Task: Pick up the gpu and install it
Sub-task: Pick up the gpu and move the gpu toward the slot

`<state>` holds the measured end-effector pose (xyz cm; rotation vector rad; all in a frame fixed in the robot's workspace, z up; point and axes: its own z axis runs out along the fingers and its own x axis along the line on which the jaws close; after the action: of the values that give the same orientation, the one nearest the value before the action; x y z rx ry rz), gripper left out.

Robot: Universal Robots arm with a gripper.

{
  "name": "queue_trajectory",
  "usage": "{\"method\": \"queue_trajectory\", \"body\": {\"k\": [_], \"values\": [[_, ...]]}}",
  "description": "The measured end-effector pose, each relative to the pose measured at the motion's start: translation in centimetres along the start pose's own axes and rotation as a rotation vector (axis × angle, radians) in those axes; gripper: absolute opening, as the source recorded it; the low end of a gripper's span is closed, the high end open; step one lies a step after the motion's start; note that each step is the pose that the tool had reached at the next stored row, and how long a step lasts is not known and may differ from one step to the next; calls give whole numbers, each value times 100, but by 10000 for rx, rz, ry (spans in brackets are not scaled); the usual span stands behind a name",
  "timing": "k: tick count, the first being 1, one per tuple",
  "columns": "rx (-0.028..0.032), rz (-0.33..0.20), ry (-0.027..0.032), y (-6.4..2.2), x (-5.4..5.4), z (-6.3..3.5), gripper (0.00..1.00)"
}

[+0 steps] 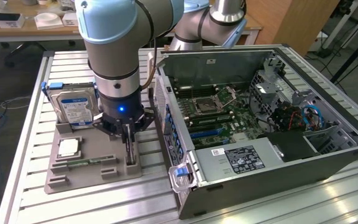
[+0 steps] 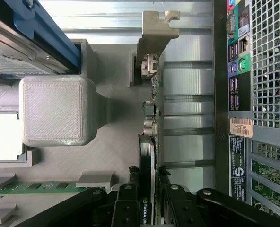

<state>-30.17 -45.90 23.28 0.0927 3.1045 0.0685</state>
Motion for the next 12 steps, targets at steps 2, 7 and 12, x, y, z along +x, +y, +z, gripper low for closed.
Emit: {"method": "queue_trajectory", "body": {"k": [2, 7, 12], "values": [[-1, 0, 0, 0, 0, 0, 26], [0, 0, 0, 0, 0, 0, 26], [-1, 0, -1, 2, -1, -36, 26]]}}
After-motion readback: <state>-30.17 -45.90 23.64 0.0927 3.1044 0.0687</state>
